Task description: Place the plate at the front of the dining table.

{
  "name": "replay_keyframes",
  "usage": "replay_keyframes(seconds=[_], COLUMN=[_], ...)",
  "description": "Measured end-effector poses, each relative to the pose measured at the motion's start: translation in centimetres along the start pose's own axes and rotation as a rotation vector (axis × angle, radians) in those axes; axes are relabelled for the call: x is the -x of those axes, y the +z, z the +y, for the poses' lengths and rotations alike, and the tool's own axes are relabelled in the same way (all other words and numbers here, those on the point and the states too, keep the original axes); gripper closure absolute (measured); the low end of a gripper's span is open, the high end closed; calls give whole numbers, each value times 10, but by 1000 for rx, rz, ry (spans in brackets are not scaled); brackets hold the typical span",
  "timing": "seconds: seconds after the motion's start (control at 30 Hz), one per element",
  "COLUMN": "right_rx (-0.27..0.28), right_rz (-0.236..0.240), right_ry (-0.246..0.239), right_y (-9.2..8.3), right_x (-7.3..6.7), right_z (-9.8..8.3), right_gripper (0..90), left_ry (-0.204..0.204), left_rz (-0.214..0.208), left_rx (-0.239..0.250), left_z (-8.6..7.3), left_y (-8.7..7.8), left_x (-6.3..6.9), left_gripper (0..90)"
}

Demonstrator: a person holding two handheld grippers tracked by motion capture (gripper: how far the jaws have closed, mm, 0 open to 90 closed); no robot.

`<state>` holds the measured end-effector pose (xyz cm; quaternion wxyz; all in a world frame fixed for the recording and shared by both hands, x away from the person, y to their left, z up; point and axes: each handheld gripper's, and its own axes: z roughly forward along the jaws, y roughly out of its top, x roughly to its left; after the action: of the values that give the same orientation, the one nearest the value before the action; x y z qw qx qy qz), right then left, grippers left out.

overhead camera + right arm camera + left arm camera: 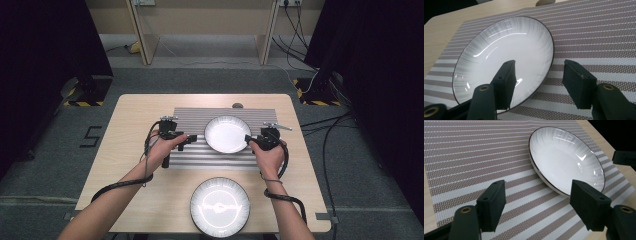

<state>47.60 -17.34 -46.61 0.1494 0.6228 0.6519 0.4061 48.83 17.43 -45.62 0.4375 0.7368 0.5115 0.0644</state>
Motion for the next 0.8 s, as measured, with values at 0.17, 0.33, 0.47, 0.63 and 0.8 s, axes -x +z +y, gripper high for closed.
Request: replay_keyframes(seconds=[0.17,0.33,0.47,0.63,0.8], right_rx=[1,1,0,-2,-6], right_rz=[7,13,13,15,14], right_ry=[-9,-10,-15,-13,-15], right_y=[-4,-8,-11,-17,-21], right_x=[-2,-4,-3,-1,2], right_z=[-2,-6,-10,-14,-19], right_gripper=[441,440,439,438,438], left_ry=[15,37,53,57,49], left_rz=[-13,-12,-12,-12,-23], left_rx=[10,19,16,1,3], left_z=[-7,-10,-15,-24,-33], left_y=[-8,-15,-20,-24,-29], left_x=[2,4,5,4,2], left_gripper=[285,285,285,285,286])
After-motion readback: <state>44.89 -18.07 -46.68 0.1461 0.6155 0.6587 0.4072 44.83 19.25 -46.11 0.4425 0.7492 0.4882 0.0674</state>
